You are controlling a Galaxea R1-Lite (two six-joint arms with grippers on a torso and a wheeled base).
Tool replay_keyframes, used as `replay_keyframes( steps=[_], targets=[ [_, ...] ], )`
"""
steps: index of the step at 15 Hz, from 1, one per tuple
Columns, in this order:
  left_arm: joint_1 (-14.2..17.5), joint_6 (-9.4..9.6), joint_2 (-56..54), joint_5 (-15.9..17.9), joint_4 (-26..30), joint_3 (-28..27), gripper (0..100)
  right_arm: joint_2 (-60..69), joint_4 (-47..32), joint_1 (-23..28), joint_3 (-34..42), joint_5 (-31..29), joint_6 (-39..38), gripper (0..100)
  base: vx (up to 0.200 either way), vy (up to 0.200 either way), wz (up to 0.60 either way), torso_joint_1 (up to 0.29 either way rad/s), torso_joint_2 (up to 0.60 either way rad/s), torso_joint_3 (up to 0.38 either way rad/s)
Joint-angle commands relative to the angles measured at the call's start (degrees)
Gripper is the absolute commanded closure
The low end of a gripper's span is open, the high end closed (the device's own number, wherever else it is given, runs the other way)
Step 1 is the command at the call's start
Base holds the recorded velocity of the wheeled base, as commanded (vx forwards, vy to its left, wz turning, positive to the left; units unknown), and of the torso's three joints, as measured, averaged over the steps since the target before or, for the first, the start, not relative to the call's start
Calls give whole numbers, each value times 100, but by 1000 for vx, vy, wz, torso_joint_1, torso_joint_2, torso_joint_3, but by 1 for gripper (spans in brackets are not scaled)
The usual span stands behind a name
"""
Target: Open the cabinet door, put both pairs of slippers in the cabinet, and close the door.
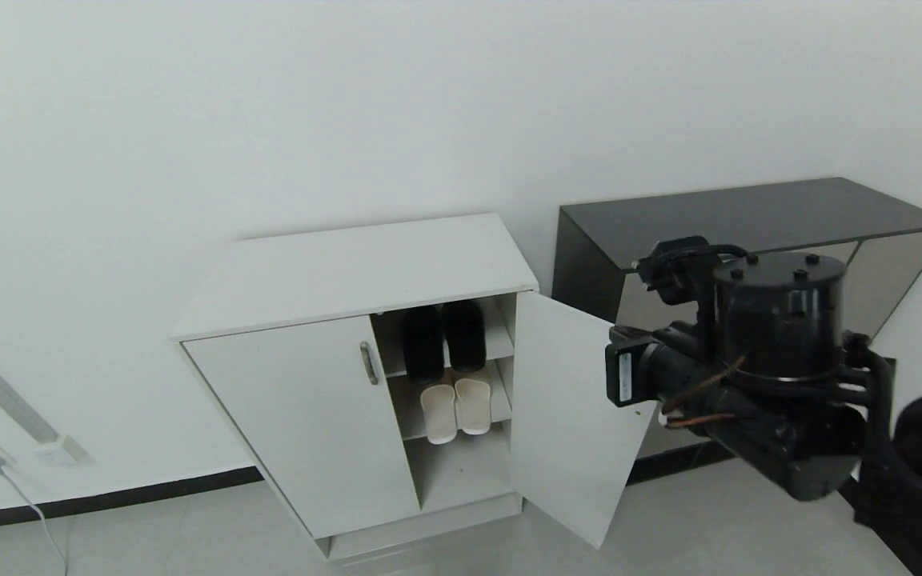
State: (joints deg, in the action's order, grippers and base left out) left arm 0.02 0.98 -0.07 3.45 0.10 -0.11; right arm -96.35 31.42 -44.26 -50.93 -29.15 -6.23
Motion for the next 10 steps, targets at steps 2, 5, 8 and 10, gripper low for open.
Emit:
replay_keyframes(
  steps=[2, 5, 8, 10],
  targets=[
    [6, -1, 7, -2, -1, 2, 100, -700, -109, 964, -664, 577, 43, 100, 0, 0, 0, 0, 0, 0],
    [6, -1, 7, -2, -1, 2, 100, -1395, -127, 1640, -1288, 1025, 52, 100, 0, 0, 0, 0, 0, 0],
    [6, -1, 7, -2, -1, 2, 100, -1861, -109, 1913, -1551, 1201, 25, 100, 0, 0, 0, 0, 0, 0],
    [6, -1, 7, -2, -1, 2, 100, -2124, -100, 2036, -1736, 1280, -1, 100, 0, 0, 0, 0, 0, 0]
  ],
)
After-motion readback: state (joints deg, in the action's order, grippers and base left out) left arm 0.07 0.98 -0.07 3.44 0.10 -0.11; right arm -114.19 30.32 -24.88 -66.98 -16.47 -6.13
